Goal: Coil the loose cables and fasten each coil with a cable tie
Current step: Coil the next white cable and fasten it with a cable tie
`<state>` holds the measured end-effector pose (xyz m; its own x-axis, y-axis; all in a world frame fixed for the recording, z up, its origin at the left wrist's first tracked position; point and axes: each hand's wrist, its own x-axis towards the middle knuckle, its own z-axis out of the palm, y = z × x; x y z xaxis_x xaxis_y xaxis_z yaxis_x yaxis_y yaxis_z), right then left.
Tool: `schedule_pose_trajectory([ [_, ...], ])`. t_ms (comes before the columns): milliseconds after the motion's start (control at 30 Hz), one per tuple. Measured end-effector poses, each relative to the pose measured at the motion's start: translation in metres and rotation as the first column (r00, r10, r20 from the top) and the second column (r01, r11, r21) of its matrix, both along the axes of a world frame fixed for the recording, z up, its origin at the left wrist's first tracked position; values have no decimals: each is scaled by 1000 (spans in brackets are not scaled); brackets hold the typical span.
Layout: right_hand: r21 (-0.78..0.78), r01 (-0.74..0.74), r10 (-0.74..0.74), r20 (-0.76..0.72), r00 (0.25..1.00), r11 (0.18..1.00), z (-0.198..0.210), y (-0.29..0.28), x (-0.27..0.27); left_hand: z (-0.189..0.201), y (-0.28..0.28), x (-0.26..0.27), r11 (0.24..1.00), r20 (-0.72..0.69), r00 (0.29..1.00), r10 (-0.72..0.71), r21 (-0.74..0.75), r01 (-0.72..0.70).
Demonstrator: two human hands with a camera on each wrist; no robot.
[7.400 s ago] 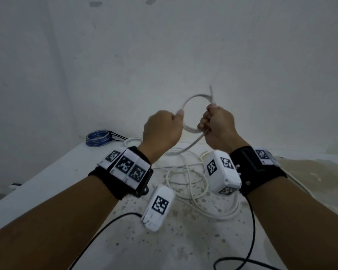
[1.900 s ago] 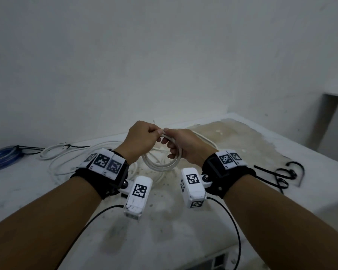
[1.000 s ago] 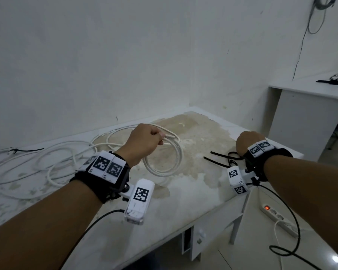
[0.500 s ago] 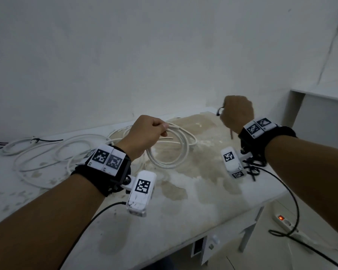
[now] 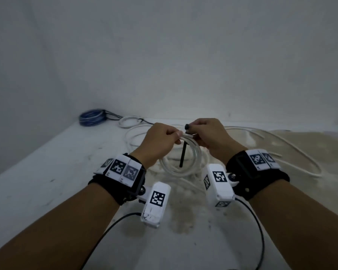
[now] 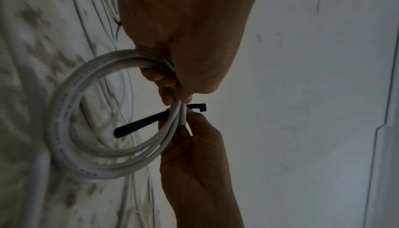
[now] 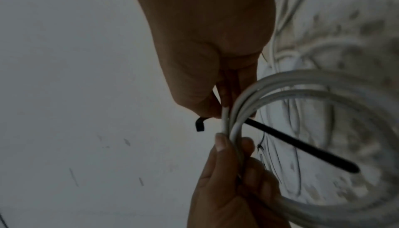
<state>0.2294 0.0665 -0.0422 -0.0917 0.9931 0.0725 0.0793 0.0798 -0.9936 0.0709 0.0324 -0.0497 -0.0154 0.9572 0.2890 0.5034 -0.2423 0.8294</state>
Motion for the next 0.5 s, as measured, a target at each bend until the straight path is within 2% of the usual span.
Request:
schedule_pose_trajectory([
  [133, -90, -45, 31, -157, 987, 995, -25, 3, -20, -15, 9, -17, 1000, -56, 998, 29, 6, -29],
  [233, -116, -24, 3, -177, 984, 993, -34, 2, -14, -22, 18, -9, 999, -120, 992, 29, 33, -25],
  [367, -102, 15, -36, -209, 977, 995, -42, -2, 0, -24, 26, 8, 1000, -127, 992, 0, 18, 3],
  [500, -86, 28, -46, -215, 976, 996, -45, -2, 3, -25, 30, 15, 1000, -50, 999, -21, -5, 21],
])
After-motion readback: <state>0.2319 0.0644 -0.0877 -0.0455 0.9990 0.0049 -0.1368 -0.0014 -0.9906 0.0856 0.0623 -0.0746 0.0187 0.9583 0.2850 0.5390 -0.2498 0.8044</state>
